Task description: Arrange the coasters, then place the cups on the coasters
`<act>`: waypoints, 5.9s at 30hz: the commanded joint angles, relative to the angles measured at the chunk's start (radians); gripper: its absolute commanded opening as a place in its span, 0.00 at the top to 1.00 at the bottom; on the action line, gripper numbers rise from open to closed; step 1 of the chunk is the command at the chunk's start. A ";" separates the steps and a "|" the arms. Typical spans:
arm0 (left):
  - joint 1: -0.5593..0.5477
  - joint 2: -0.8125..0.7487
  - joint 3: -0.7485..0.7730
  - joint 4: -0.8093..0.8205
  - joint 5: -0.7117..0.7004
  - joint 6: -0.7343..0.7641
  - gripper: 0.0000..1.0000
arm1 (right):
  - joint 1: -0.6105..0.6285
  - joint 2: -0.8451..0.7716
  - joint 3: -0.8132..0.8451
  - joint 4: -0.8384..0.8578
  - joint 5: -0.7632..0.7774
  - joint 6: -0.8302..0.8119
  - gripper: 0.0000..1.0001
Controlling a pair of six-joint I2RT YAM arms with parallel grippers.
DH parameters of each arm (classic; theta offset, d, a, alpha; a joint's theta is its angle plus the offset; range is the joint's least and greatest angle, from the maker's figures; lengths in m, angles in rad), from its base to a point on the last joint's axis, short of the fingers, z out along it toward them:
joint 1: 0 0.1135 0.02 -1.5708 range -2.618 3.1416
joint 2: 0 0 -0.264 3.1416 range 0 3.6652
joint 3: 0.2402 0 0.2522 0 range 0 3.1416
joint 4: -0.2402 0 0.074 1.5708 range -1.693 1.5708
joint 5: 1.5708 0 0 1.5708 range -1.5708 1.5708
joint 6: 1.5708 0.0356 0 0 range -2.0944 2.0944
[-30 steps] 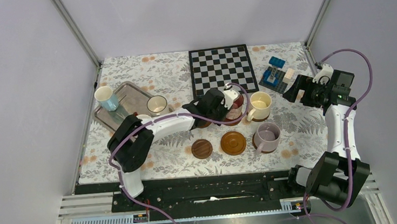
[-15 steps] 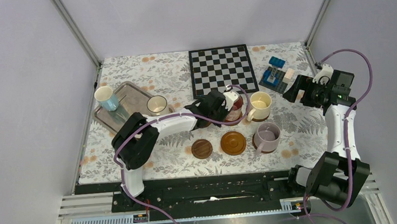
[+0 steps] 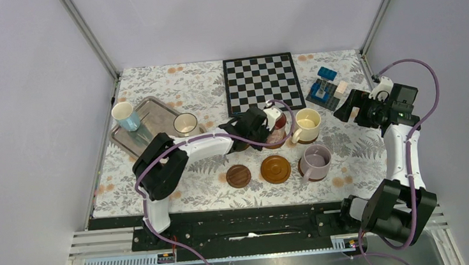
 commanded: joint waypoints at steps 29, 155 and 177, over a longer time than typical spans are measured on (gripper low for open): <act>0.189 -0.428 0.067 -0.250 -0.025 -0.063 0.01 | 0.005 -0.033 0.005 0.011 -0.007 -0.018 0.02; -0.017 -0.703 -0.217 -0.311 0.132 0.030 1.00 | 0.005 -0.054 0.006 -0.019 0.052 -0.010 0.02; -0.319 -0.323 -0.118 -0.115 -0.230 -0.126 1.00 | 0.005 -0.094 -0.007 0.006 0.168 -0.004 0.02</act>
